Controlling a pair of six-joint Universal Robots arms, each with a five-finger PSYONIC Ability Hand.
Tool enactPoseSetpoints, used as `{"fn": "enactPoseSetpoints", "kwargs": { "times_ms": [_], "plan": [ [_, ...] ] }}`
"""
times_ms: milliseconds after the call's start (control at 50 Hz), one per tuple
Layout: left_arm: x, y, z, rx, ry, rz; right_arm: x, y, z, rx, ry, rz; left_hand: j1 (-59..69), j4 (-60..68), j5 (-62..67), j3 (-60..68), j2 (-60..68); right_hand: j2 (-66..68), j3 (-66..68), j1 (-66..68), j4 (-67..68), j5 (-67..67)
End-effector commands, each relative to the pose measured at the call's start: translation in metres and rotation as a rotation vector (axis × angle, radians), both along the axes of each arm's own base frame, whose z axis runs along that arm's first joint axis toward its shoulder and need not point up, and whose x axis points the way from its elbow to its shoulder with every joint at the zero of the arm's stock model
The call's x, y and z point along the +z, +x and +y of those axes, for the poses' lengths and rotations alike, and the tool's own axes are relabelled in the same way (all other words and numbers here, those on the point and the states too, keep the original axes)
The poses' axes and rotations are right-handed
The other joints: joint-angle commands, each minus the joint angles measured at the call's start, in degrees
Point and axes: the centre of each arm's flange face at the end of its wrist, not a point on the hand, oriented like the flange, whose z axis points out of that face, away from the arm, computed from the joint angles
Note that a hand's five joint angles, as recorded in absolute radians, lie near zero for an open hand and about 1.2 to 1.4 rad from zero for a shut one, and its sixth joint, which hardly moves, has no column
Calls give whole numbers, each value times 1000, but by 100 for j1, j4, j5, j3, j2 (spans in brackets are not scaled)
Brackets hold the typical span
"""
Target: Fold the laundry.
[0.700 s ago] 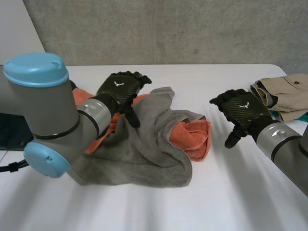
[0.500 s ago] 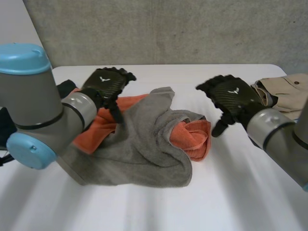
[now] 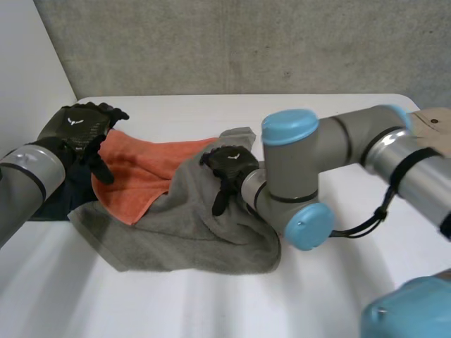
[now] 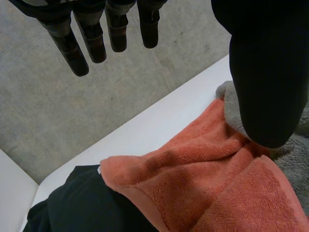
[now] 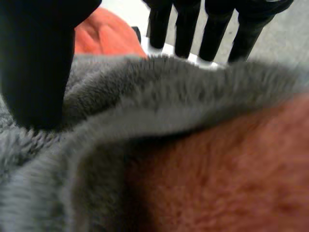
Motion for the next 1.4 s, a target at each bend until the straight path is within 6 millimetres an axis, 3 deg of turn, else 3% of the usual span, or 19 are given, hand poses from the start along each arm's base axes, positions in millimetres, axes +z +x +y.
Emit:
{"fn": "enactPoseSetpoints", "kwargs": {
  "times_ms": [20, 80, 100, 140, 160, 200, 220, 340, 480, 600, 680, 740, 880, 1020, 1240, 1300, 1320, 1340, 1400],
  "plan": [
    [-6, -1, 6, -7, 6, -4, 24, 2, -9, -50, -108, -22, -197, -193, -284, -209, -199, 5372, 5383, 5374, 5505, 5461],
    [-6, -1, 5, -7, 4, -5, 71, -2, -8, -51, -198, -113, -197, -193, -284, -209, -199, 5372, 5383, 5374, 5505, 5461],
    [-5, -2, 4, -8, -2, -4, 96, -6, -6, -50, -258, -165, -197, -193, -284, -209, -199, 5372, 5383, 5374, 5505, 5461],
    [-3, -2, 3, -8, -7, 1, 117, -14, -3, -49, -311, -208, -197, -193, -284, -209, -199, 5372, 5383, 5374, 5505, 5461],
    [0, -3, 0, -9, -21, 5, 137, -24, -2, -54, -362, -245, -197, -193, -284, -209, -199, 5372, 5383, 5374, 5505, 5461],
    [3, -4, -1, -10, -33, 7, 156, -36, -1, -59, -416, -267, -197, -193, -284, -209, -199, 5372, 5383, 5374, 5505, 5461],
    [7, -5, -4, -10, -48, 14, 169, -51, -1, -70, -449, -253, -197, -193, -284, -209, -199, 5372, 5383, 5374, 5505, 5461],
    [19, -14, -18, -18, -89, 66, 191, -108, 3, -89, -461, -63, -197, -193, -284, -209, -199, 5372, 5383, 5374, 5505, 5461],
    [14, -29, -27, -49, -52, 74, 195, -162, 15, -54, -437, 169, -197, -193, -284, -209, -199, 5372, 5383, 5374, 5505, 5461],
    [4, -41, -30, -78, -17, 66, 216, -204, 8, -145, -512, 169, -197, -193, -284, -209, -199, 5372, 5383, 5374, 5505, 5461],
    [-9, -57, -27, -130, 9, 52, 215, -223, 4, -164, -510, 156, -197, -193, -284, -209, -199, 5372, 5383, 5374, 5505, 5461],
    [-25, -71, -25, -181, 37, 24, 197, -231, -5, -153, -445, 150, -197, -193, -284, -209, -199, 5372, 5383, 5374, 5505, 5461],
    [-65, -97, -21, -276, 86, -97, 165, -228, -12, -130, -357, 170, -197, -193, -284, -209, -199, 5372, 5383, 5374, 5505, 5461],
    [-91, -95, -30, -272, 90, -269, 148, -228, -11, -123, -321, 202, -197, -193, -284, -209, -199, 5372, 5383, 5374, 5505, 5461],
    [-115, -80, -67, -193, -5, -440, 132, -225, -10, -111, -314, 202, -197, -193, -284, -209, -199, 5372, 5383, 5374, 5505, 5461],
    [-119, -78, -73, -192, -35, -485, 129, -224, -11, -109, -309, 201, 2352, 2356, 2265, 2340, 2350, 5372, 5383, 5374, 5505, 5461],
    [-118, -78, -75, -190, -48, -496, 127, -224, -11, -110, -303, 201, 3763, 3767, 3676, 3750, 3761, 5372, 5383, 5374, 5505, 5461],
    [-116, -78, -80, -179, -77, -504, 127, -224, -11, -110, -305, 202, 6773, 6777, 6685, 6760, 6771, 5372, 5383, 5374, 5505, 5461],
    [-105, -78, -90, -124, -141, -503, 124, -222, -11, -103, -298, 202, 6803, 6807, 6716, 6791, 6801, 5372, 5383, 5374, 5505, 5461]
  ]
}}
